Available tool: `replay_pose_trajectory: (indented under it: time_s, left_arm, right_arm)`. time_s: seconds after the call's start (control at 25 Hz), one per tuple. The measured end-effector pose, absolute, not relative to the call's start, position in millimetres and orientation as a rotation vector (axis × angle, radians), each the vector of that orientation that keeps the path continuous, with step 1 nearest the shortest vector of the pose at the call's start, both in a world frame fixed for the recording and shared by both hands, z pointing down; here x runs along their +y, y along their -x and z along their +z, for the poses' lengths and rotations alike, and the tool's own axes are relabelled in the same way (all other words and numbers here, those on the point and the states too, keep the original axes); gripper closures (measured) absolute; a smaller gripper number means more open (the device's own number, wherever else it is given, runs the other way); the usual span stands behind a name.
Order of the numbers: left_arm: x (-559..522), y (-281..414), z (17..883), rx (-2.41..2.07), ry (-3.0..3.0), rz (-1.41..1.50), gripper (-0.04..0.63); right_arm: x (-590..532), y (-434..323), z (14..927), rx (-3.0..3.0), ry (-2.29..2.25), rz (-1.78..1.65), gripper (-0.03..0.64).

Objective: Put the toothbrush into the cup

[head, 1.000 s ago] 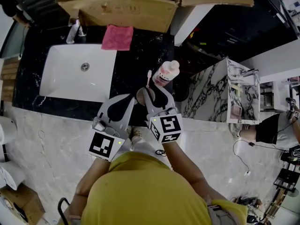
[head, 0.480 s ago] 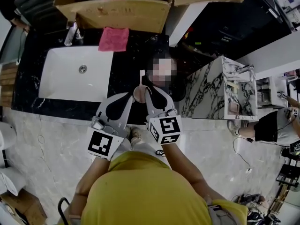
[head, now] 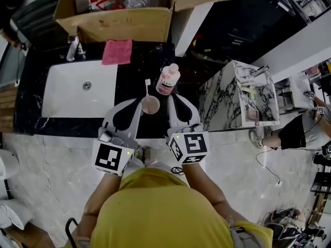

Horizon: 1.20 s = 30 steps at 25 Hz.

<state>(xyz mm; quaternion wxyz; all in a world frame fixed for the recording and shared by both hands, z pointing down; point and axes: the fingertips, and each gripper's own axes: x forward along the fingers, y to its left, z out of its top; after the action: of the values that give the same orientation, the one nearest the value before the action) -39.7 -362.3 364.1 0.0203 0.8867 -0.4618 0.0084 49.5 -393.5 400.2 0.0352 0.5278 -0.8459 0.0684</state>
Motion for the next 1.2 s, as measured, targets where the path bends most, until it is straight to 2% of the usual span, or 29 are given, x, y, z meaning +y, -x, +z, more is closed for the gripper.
replay_pose_trajectory:
  time_s: [0.52,1.2]
  left_arm:
    - [-353,49,299,-1.544,-2.777,-0.074,0.595]
    - [-350,51,302,-1.538,-2.784,-0.046,0.595]
  right_arm:
    - [-360,-60,299,-2.656,-1.736,-0.091,0.606]
    - [-357,-61,301,-2.66,-1.756,-0.061,0.607]
